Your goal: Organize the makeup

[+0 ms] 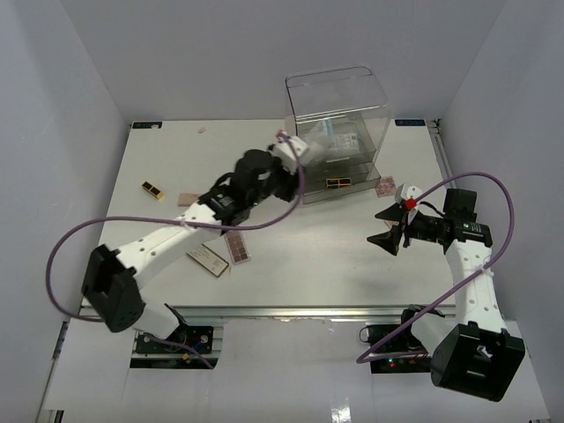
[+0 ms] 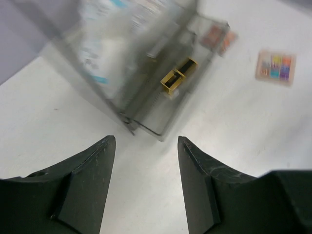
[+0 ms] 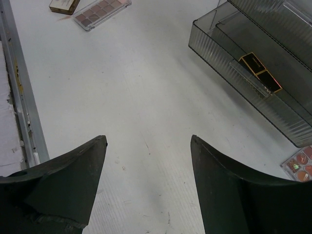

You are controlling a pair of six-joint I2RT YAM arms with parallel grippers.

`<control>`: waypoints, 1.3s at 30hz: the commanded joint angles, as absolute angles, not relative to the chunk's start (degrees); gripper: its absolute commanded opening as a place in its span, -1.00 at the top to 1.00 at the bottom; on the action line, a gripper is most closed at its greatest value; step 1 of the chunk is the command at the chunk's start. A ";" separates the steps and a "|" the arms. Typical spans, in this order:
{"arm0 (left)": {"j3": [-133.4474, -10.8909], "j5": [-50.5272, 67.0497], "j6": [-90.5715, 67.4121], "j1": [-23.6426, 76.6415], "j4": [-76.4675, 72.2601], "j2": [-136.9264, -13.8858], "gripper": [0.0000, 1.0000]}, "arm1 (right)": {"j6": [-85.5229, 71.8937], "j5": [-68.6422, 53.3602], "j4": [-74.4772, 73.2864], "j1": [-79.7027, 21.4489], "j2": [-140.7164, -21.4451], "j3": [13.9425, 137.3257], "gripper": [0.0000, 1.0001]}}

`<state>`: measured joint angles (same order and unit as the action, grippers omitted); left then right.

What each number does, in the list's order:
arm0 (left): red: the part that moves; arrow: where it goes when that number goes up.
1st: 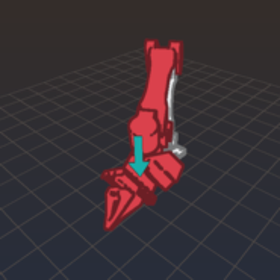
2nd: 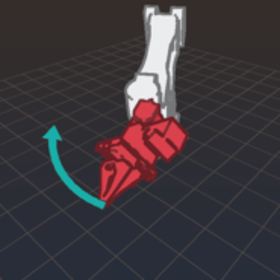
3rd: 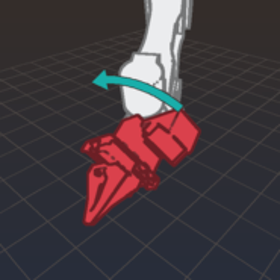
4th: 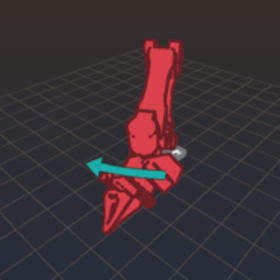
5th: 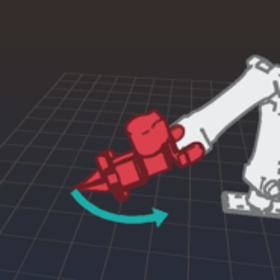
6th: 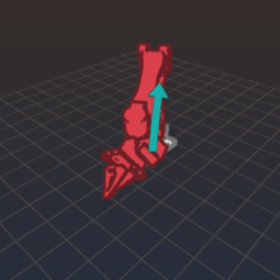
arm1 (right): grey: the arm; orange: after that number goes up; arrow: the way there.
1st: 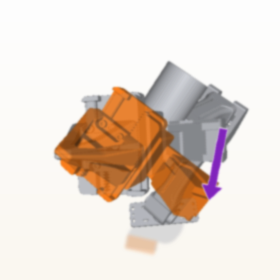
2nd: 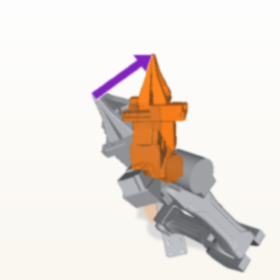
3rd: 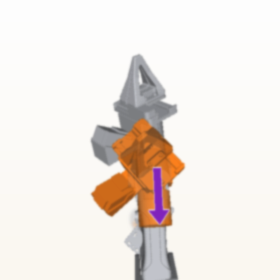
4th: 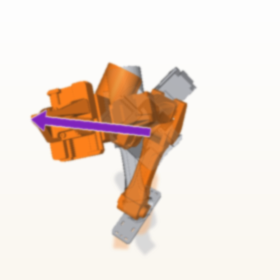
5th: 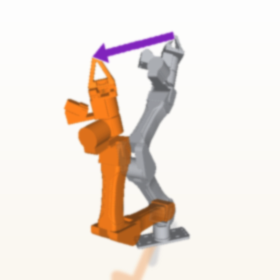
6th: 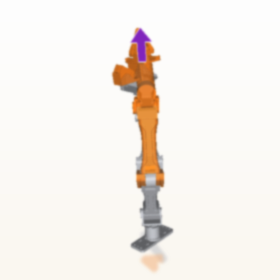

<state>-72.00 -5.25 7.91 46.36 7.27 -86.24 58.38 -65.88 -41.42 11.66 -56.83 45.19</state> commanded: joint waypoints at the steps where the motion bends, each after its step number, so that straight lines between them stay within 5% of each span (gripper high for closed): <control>1: -60.60 -0.14 -8.36 33.60 4.63 -74.22 -0.29 | 60.63 -68.63 -43.74 12.04 -57.46 45.62 -0.52; 6: -53.26 11.42 -23.92 6.50 7.96 -70.99 -0.32 | 61.00 -68.82 -43.98 12.00 -57.43 45.62 -0.52; 11: -57.80 15.31 -33.69 -11.18 13.31 -82.26 -0.39 | 61.07 -68.76 -44.20 12.03 -57.32 45.70 -0.53; 23: -82.40 -8.74 -35.75 -12.22 28.55 -107.86 -0.47 | 61.32 -68.23 -44.21 12.10 -57.45 45.79 -0.53; 39: -94.48 -16.76 -34.59 -12.41 35.20 -118.18 -0.39 | 61.00 -68.20 -44.03 12.22 -57.57 45.80 -0.53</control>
<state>-89.26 -14.01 -35.21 -12.21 33.76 -117.01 60.45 -67.05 -43.62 11.94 -57.80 45.19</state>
